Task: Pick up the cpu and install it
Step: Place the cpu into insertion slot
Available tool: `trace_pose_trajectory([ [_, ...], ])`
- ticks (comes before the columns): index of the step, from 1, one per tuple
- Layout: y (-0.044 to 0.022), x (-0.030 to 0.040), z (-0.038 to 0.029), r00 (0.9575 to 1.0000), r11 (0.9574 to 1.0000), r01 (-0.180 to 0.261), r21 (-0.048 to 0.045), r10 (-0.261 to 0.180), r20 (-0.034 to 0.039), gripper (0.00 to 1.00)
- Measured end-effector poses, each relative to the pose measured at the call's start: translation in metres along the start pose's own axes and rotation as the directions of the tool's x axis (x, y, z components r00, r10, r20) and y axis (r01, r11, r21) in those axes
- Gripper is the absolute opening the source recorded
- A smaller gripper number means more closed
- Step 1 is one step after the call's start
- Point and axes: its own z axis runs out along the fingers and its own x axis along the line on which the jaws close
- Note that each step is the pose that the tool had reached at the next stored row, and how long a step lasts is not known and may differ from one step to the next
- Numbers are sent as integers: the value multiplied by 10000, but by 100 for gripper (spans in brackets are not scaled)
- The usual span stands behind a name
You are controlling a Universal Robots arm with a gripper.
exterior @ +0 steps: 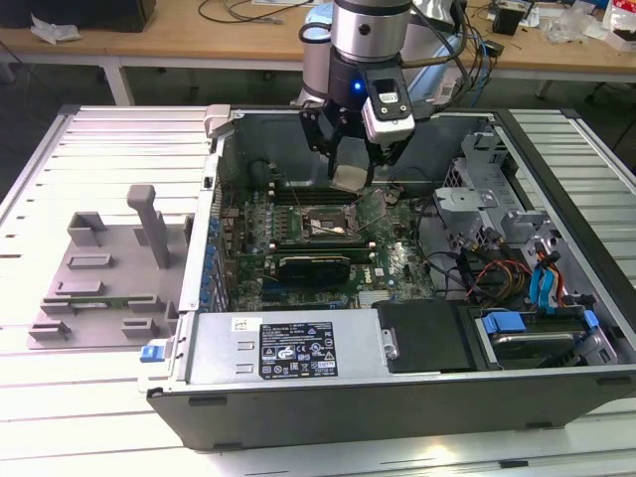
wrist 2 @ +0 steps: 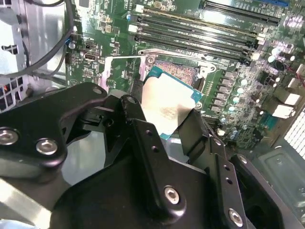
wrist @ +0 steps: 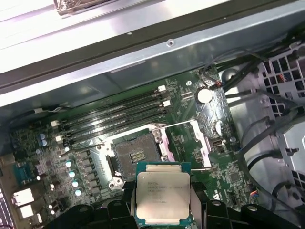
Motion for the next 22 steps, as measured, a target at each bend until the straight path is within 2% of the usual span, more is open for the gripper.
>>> trace_pose_trajectory([
  [5, 0, 0, 0, 9976, 9976, -693, 17, 693, 0, 55],
  [9, 0, 0, 1, 9894, 9894, -1449, 34, 1449, 1, 55],
  [14, 0, 0, 2, 9766, 9766, -2151, 51, 2151, 4, 55],
  [20, 0, 0, 2, 9562, 9561, -2928, 70, 2928, 9, 55],
  [22, 0, 0, 3, 9511, 9510, -3090, 74, 3090, 9, 55],
])
